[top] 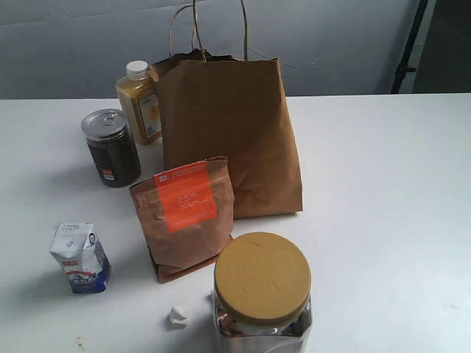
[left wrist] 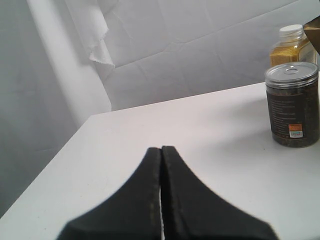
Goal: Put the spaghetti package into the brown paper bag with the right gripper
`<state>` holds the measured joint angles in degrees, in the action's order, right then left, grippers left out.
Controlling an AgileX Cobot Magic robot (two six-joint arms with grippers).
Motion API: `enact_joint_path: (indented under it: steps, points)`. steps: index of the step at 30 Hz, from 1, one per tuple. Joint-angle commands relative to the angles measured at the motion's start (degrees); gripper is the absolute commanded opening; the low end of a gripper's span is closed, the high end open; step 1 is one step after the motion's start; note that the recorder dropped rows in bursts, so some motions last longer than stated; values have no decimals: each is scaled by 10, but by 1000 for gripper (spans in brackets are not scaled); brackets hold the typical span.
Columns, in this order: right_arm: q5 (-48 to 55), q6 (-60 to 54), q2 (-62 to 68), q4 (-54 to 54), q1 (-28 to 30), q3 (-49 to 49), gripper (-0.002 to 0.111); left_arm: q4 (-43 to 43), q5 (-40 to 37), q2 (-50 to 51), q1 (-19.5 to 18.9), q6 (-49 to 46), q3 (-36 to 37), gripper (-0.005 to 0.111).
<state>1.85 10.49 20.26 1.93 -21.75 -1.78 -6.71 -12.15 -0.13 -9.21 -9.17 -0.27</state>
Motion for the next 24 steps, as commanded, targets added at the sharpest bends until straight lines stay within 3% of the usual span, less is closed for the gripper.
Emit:
enact_joint_path:
  steps: [1, 8, 24]
  points:
    - [26, -46, -87, -24, 47, 18, 0, 2, 1, 1, 1, 2, 3, 0]
    - [72, -98, -203, -46, 58, 18, 0, 2, 1, 1, 1, 2, 3, 0]
    - [75, -99, -203, -54, 58, 18, 0, 2, 4, 1, 1, 2, 3, 0]
